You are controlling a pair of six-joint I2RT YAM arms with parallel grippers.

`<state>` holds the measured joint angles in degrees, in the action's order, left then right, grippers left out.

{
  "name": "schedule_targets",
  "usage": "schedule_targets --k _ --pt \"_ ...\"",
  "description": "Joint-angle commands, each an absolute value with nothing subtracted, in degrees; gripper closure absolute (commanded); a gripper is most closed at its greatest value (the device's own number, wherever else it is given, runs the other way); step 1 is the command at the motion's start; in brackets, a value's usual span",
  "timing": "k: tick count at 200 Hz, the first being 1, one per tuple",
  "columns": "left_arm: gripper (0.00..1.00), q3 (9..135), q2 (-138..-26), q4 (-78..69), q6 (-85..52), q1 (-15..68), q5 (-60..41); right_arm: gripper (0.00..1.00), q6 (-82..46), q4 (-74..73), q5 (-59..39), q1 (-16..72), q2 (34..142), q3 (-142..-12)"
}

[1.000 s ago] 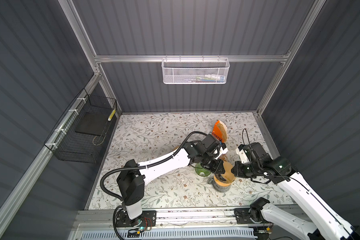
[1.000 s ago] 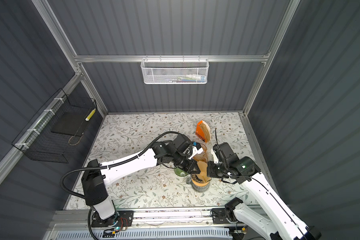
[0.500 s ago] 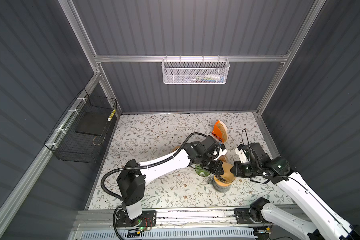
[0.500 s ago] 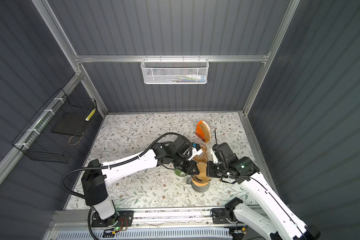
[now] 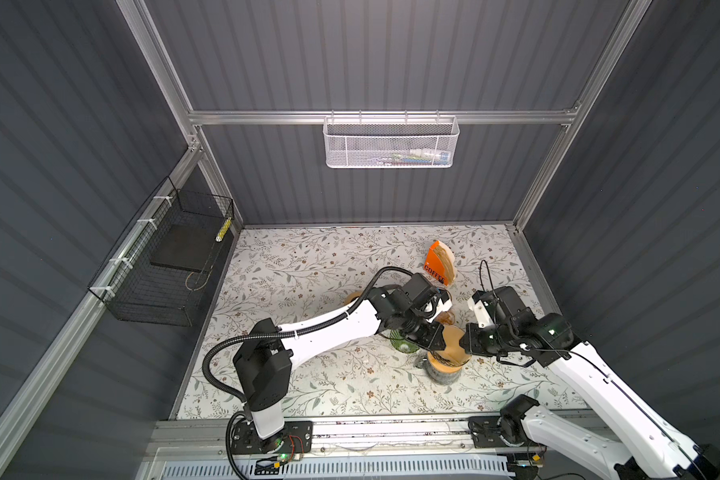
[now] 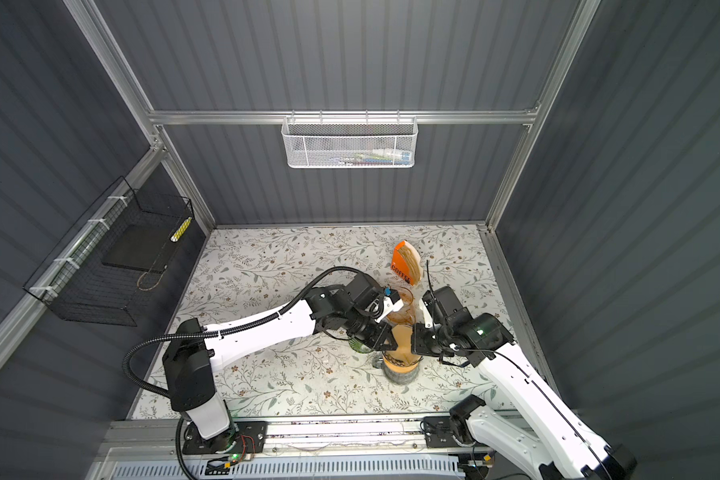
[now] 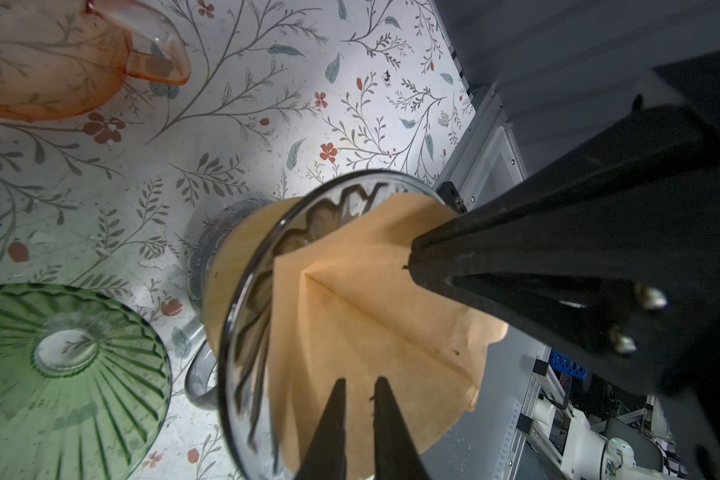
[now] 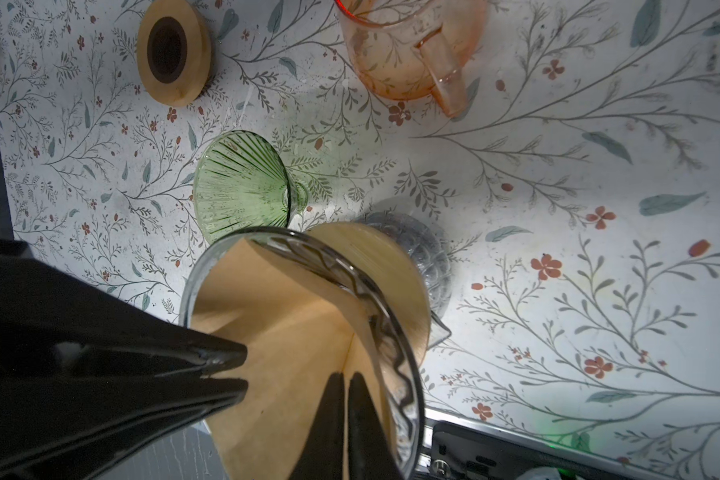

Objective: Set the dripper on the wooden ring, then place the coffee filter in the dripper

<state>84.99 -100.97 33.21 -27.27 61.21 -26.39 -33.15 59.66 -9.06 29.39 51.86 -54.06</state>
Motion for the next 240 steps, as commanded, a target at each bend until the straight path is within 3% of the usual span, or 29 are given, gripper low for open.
schedule_targets --k 1,240 --pt "0.85 84.6 -99.0 33.0 -27.5 61.3 -25.8 0.91 -32.7 59.5 -9.1 29.3 51.9 -53.4" --pt "0.86 84.5 -96.3 34.0 -27.5 61.3 -22.8 0.9 -33.7 65.6 -6.4 29.3 47.9 -57.4"
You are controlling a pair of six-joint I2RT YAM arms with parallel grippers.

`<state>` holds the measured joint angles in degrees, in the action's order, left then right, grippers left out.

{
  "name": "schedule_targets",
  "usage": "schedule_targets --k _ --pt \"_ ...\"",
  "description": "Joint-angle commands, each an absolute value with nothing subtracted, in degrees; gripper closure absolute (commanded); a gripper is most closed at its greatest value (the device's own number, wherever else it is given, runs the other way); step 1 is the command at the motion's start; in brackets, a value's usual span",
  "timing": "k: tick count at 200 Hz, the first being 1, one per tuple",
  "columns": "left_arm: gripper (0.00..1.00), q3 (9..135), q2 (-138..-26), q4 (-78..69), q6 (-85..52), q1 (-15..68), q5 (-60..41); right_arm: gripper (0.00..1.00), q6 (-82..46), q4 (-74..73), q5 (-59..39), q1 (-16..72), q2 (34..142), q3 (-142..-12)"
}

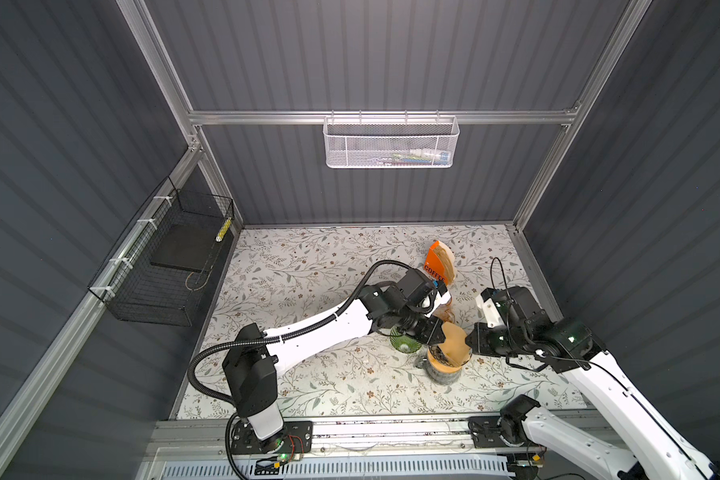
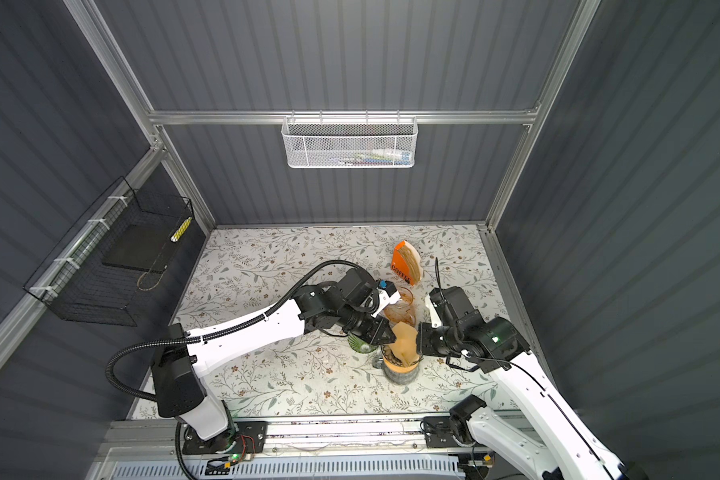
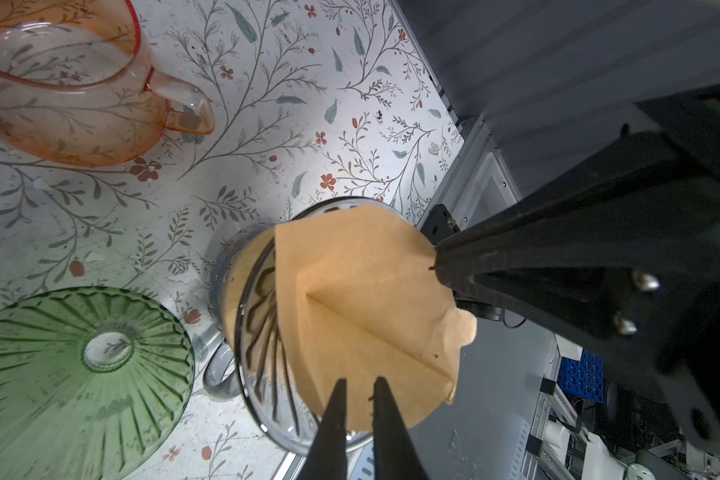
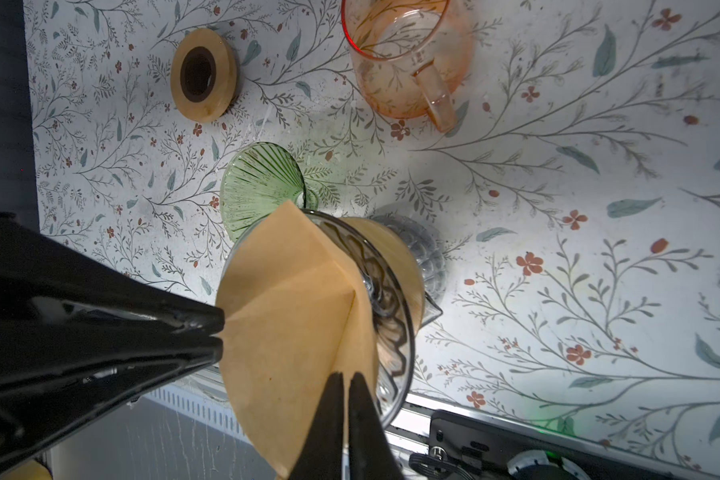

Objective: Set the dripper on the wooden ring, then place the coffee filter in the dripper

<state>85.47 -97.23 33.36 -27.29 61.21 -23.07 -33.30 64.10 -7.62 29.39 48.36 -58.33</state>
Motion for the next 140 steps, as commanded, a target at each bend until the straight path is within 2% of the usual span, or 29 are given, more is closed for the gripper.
schedule_targets --k 1,140 --pt "0.86 84.5 -96.3 34.0 -27.6 61.3 -22.8 0.9 -33.7 65.6 -6.4 29.3 47.9 -57.3" --pt "0.86 82.4 -96.8 32.9 -27.8 61.3 -22.8 0.91 -33.3 62.0 -8.3 29.3 50.6 -53.9"
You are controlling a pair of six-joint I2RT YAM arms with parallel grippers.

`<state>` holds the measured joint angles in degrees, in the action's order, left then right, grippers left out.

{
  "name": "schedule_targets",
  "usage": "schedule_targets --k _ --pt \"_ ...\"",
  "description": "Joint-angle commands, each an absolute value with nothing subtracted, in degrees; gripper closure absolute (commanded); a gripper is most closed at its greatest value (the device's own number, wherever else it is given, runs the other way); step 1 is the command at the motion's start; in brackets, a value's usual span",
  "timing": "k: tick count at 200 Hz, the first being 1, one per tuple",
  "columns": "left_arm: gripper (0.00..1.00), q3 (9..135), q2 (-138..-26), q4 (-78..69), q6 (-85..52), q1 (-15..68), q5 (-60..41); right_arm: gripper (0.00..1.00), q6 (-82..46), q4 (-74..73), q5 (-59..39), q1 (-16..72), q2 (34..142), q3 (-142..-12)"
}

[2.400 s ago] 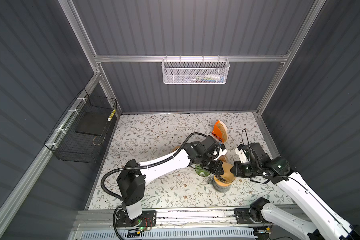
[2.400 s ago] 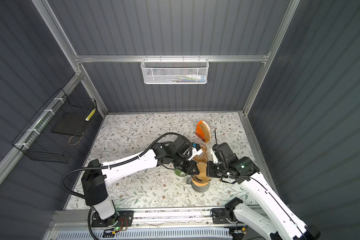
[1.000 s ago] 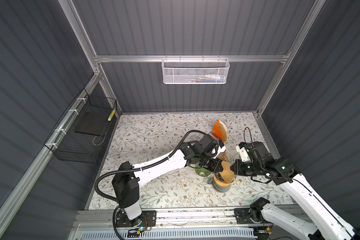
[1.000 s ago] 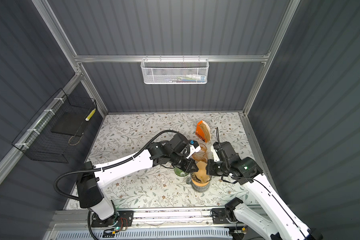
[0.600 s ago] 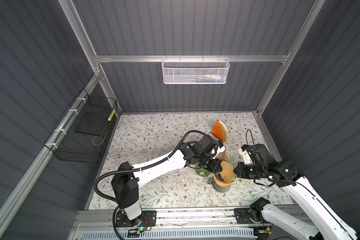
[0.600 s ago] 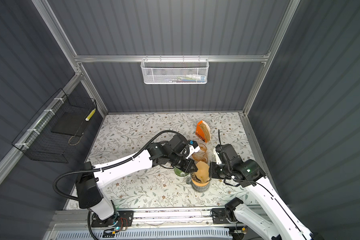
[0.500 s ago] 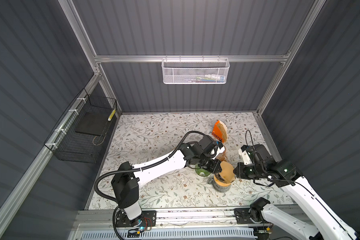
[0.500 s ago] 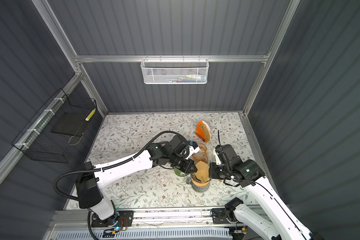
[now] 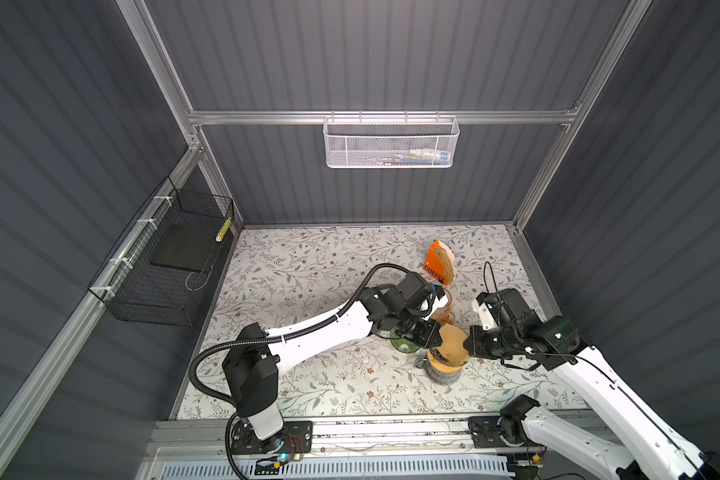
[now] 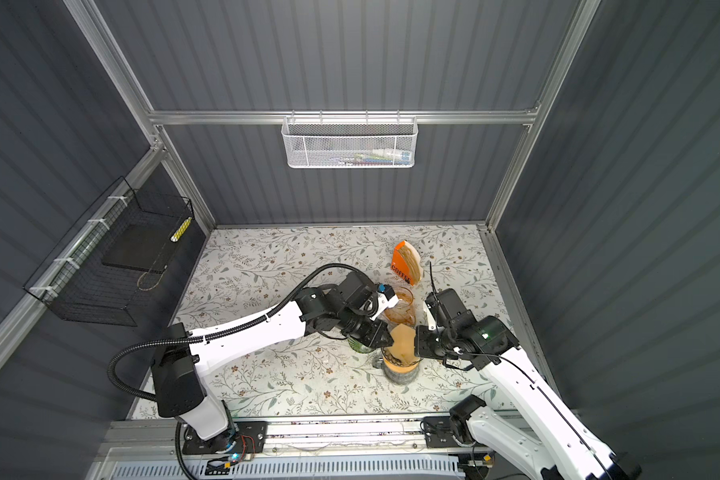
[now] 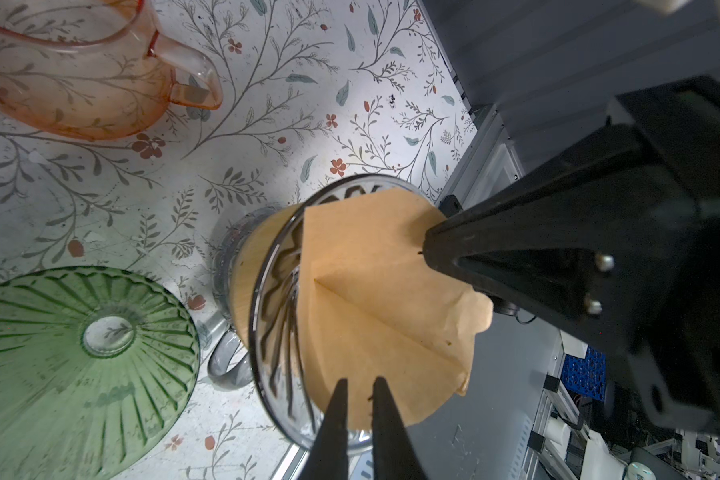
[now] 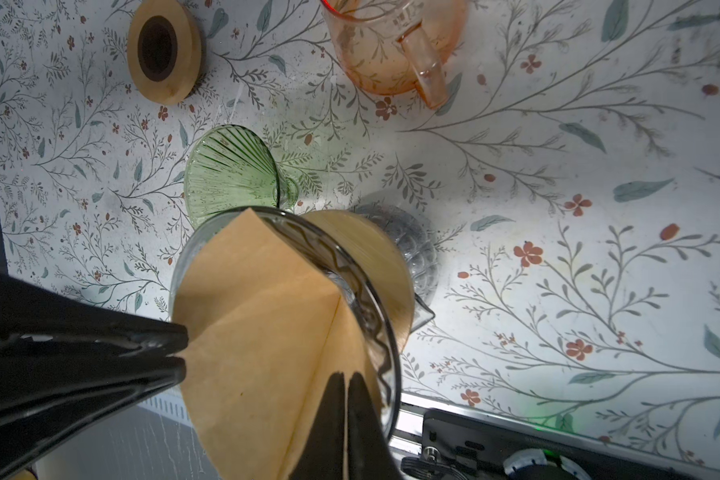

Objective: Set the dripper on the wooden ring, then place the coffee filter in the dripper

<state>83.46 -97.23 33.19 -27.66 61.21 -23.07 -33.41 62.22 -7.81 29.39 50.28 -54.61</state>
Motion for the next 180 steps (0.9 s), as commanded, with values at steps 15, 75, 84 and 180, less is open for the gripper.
schedule_targets --k 15,75,84,180 --pt "0.86 82.3 -96.8 33.0 -27.7 61.3 -22.7 0.91 -33.2 61.9 -8.3 29.3 50.9 -53.9" --pt "0.86 81.9 -96.9 32.9 -27.7 61.3 -22.3 0.92 -33.0 61.8 -8.2 29.3 51.7 -53.8" --pt "0.86 81.9 -97.0 32.9 -27.8 61.3 -22.3 0.92 -32.9 62.0 -8.1 29.3 51.8 -53.8" --pt "0.87 81.5 -98.1 33.4 -27.2 61.3 -22.0 0.92 -32.5 62.1 -7.2 29.4 53.1 -53.6"
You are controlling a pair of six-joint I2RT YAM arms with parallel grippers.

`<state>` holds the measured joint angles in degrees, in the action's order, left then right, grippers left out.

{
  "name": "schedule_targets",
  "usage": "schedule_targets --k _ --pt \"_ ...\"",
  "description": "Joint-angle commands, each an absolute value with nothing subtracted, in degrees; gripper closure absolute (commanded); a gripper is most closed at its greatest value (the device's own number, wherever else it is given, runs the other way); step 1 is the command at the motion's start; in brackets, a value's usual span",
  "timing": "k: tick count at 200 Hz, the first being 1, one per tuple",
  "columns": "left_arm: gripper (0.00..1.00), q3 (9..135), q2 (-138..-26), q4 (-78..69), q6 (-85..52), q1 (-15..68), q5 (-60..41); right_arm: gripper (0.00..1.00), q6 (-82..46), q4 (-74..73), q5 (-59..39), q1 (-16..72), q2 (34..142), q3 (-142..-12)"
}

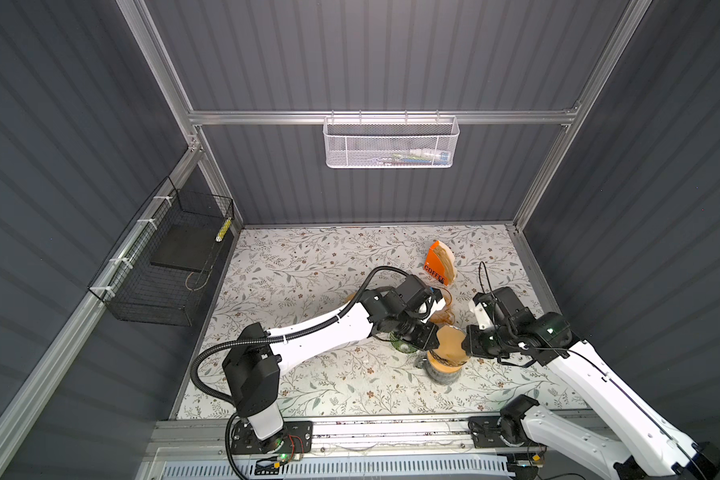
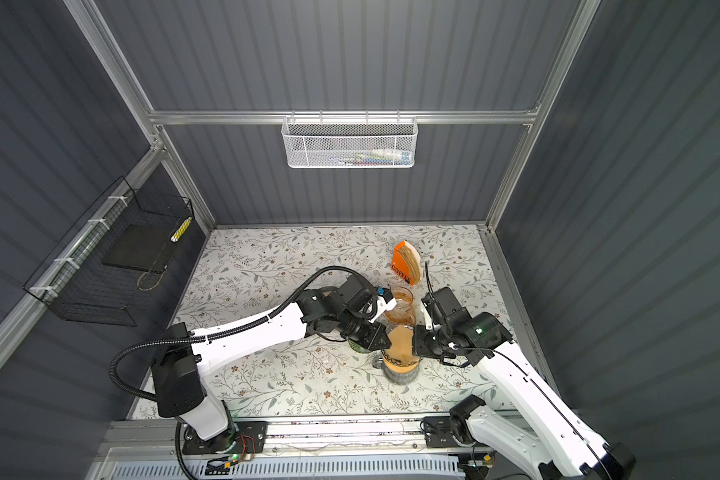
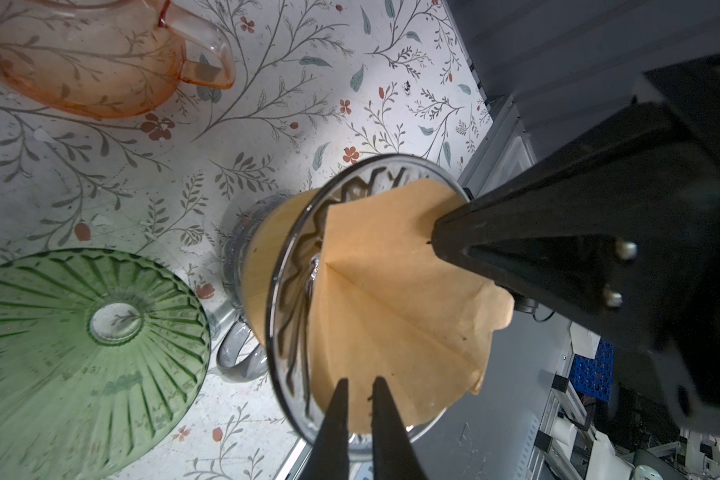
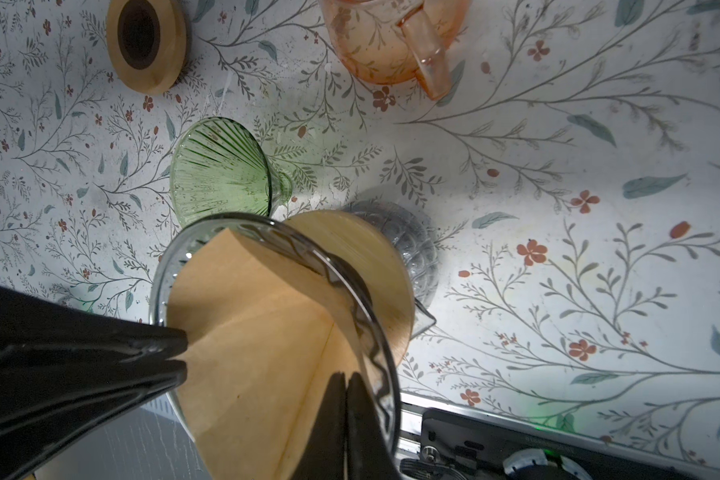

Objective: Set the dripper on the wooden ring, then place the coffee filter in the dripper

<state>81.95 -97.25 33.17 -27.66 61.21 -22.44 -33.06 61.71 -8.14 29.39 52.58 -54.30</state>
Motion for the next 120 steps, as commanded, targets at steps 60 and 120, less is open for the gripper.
schedule_targets --k 60,120 --pt "0.87 82.5 -98.6 33.7 -26.9 61.3 -21.6 0.92 -32.3 61.8 -6.6 29.4 53.9 -53.3" --pt "0.87 82.8 -99.2 34.3 -26.7 61.3 -21.4 0.93 -31.8 61.9 -6.0 29.9 54.9 -53.3"
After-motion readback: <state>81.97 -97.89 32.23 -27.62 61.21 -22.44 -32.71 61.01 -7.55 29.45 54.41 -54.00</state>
